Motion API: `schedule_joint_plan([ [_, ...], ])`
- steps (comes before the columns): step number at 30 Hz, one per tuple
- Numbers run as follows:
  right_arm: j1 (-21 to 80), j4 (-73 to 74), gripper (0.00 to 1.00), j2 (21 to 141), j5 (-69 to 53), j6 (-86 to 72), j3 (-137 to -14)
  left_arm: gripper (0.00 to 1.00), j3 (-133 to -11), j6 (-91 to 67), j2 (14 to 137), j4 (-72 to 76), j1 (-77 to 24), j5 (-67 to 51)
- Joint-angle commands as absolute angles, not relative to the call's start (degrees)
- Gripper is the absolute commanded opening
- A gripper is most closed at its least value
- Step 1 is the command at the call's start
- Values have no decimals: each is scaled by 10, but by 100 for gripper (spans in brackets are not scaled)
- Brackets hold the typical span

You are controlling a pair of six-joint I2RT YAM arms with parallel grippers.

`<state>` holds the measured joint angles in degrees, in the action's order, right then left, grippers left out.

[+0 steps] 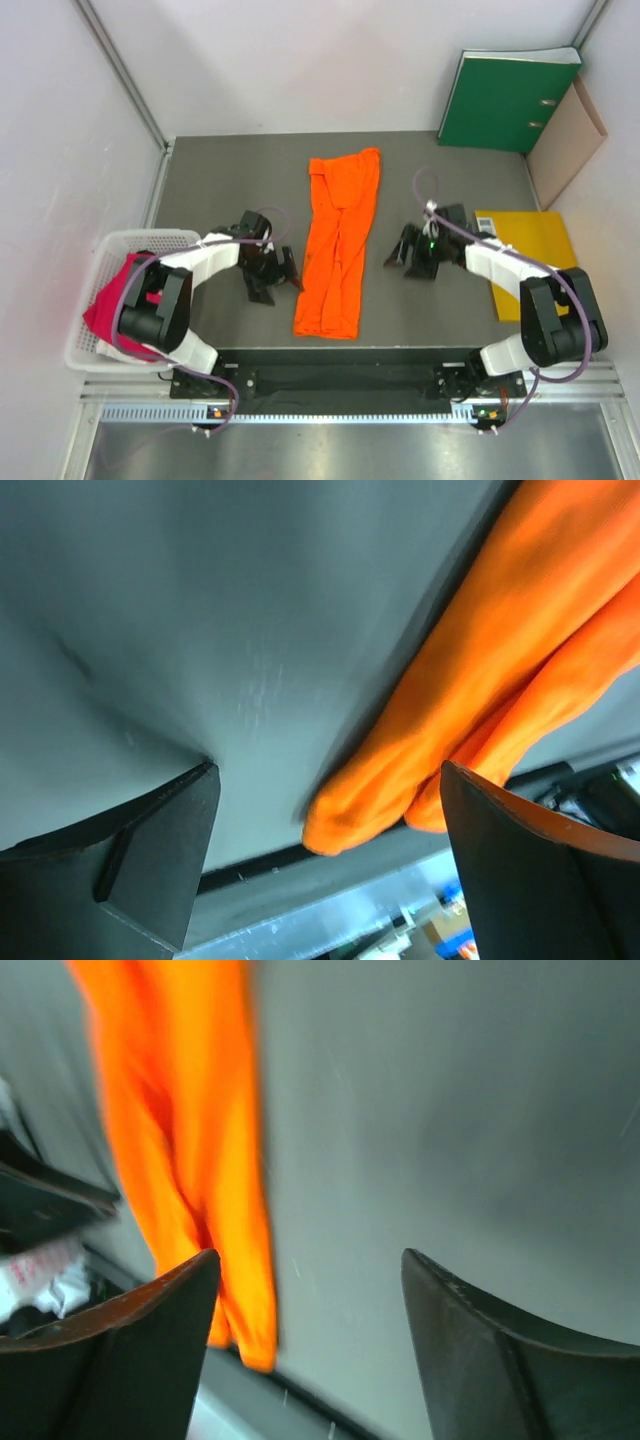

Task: Fold and stack the t-shirts
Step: Rotate the tshirt 90 degrees, then grab the bottom of the folded rectangular tshirt with both arms

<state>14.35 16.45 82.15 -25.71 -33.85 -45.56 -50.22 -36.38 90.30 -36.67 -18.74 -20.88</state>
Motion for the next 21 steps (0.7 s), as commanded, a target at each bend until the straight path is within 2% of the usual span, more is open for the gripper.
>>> schedule_joint_plan([
  [1,189,149,72,816,-326,-411,-401,95,-457,-400,846,-312,-190,-269],
  [9,300,78,75,890,-344,-511,-374,90,-412,-414,828,-305,-199,-285],
  [10,323,66,75,897,-340,-522,-373,87,-401,-416,823,-303,-203,-282],
  [14,367,8,70,932,-344,-605,-343,79,-374,-423,812,-304,-210,-275],
  [18,411,6,69,949,-337,-638,-341,76,-349,-436,801,-297,-220,-273],
  [19,426,11,64,954,-331,-642,-344,75,-345,-439,801,-294,-222,-273],
  [21,441,32,64,957,-327,-650,-351,73,-338,-449,801,-283,-235,-275],
])
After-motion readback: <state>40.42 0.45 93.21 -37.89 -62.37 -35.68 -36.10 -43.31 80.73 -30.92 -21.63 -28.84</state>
